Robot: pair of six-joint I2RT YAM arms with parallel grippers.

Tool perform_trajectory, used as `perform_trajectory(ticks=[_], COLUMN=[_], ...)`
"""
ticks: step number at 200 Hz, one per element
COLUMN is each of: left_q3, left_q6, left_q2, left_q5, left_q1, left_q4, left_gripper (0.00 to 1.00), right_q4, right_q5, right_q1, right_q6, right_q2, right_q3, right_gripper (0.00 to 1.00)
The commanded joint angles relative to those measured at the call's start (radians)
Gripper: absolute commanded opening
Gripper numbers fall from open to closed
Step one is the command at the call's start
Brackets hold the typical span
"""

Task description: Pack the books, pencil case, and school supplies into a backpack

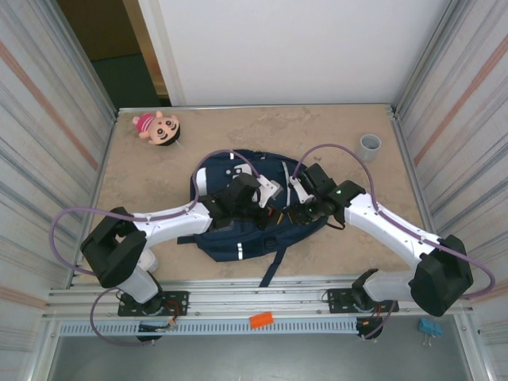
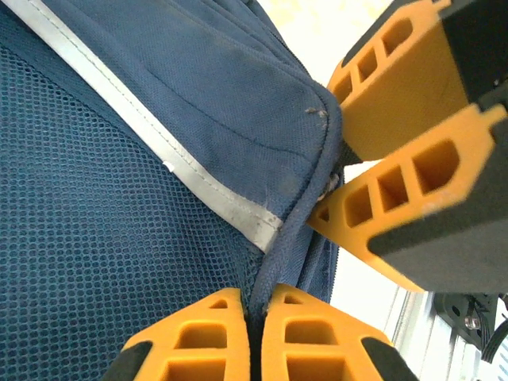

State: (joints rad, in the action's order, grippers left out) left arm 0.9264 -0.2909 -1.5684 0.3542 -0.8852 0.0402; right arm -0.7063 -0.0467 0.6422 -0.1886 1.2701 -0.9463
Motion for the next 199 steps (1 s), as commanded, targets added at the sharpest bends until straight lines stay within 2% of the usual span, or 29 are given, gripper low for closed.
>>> perform_trajectory(ticks=[1,39,99,115,166,176,199], left_q3=[-0.017,-0.019,-0.038,-0.04,-0.022,-0.018,-0.035], left_q6=[0.006,0.008,0.017,0.025,0.046,0.045,0.03], left_q2=[0.06,0.064,0.082,0.087,0.079,0.079,0.1], left_q5=[0.027,0.009,-0.019,-0.032,-0.045,-0.044,-0.068], left_q1=[0.0,0.0,0.001,0.0,0.001,0.0,0.001], left_q4=[-0.069,-0.078,-0.098,-0.114,-0.138,-0.136,-0.113], left_gripper=[0.0,0.0,0.0,0.0,0.0,0.06,0.28], right_q4=[0.063,0.01,-0.066,-0.066,-0.012,-0.015,-0.054], right_q5=[0.072,0.086,0.13,0.083,-0.246,-0.276,-0.292], right_q1=[-0.009,-0.059,-0.204,-0.211,-0.164,-0.147,-0.144], right_q6=[0.066,0.081,0.016,0.015,0.031,0.02,-0.035], right_q2=[-0.002,0.01,0.028,0.016,-0.01,0.002,0.037], right_q3=[-0.003,-0.016,-0.028,-0.025,0.006,0.0,-0.028], right_gripper=[0.25,0.13,0.07,0.07,0.04,0.03,0.01])
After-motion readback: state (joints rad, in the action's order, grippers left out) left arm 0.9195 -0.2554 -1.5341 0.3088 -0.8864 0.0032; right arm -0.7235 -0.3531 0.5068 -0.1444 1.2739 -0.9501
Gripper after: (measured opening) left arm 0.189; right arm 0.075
